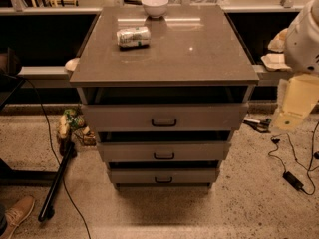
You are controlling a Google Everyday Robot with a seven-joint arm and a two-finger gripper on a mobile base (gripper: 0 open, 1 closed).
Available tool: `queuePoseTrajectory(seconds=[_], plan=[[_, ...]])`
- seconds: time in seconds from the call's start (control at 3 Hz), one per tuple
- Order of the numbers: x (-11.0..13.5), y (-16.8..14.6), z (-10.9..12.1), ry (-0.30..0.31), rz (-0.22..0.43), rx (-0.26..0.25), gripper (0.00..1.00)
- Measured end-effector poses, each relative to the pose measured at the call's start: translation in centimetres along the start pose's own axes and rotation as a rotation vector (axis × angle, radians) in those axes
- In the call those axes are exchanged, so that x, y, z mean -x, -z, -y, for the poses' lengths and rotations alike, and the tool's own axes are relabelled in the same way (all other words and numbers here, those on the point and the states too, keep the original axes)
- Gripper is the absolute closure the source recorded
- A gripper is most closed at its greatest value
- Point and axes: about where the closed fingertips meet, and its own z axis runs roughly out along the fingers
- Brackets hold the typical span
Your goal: Open top drawer
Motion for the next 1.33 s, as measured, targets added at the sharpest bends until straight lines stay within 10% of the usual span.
queuePoseTrajectory(seconds=[1.33], plan=[[2.2, -20.7, -5.5, 0.103, 0.137, 0.292, 0.00]])
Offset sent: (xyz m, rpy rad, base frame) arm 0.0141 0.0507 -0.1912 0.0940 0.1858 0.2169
